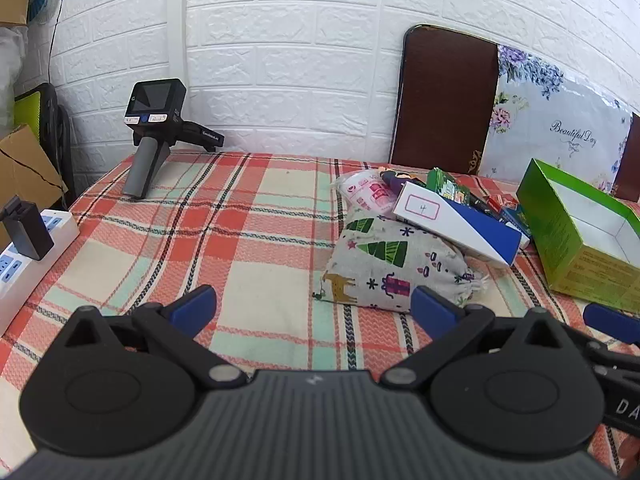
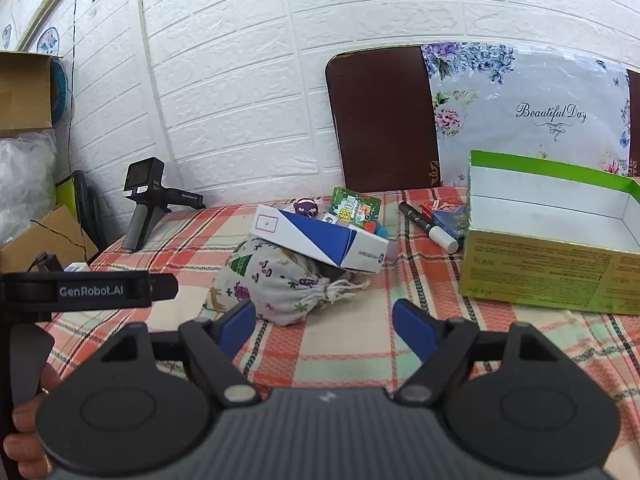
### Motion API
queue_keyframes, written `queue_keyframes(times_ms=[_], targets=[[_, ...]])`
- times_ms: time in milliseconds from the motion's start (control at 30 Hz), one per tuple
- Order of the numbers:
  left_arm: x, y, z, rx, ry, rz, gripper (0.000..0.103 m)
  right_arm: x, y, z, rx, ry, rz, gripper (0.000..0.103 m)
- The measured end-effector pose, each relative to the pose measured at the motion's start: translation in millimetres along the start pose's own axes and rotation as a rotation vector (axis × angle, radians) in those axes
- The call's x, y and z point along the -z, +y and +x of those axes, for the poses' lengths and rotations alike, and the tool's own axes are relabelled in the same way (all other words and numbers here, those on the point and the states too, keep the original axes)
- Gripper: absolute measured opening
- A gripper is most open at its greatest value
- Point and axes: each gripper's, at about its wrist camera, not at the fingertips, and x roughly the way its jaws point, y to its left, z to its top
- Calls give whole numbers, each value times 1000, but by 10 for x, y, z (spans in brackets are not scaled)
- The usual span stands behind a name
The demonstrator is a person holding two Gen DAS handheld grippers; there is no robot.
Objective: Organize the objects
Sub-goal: 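Move both grippers down onto the printed cloth drawstring bag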
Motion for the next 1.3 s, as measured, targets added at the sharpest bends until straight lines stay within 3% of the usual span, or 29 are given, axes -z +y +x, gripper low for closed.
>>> queue_keyframes(times_ms=[767,900,1000,1067,1167,1233,1300], targets=[[71,-62,10,15,-1,39,103,20,-11,22,-7,9,1,79],[-140,188,107,24,-79,52,103,-12,-9,226,-56,42,-17,80],[-340,450,428,75,-67,19,103,-59,11,548,-68,79,-42,83],[-409,572,679,174,-30,-42,103,-108,17,786,-93,100,-34,83],[-418,557,1048,374,90,-140,103,-161,59,1120,-111,132,-33,84],[-352,446,1234,408,146,-143,103,-170,98,1258,-118,150,-42,84],[-239,361,1324,422,185,-156,96,-157,154,1301,-136,163,-64,79]])
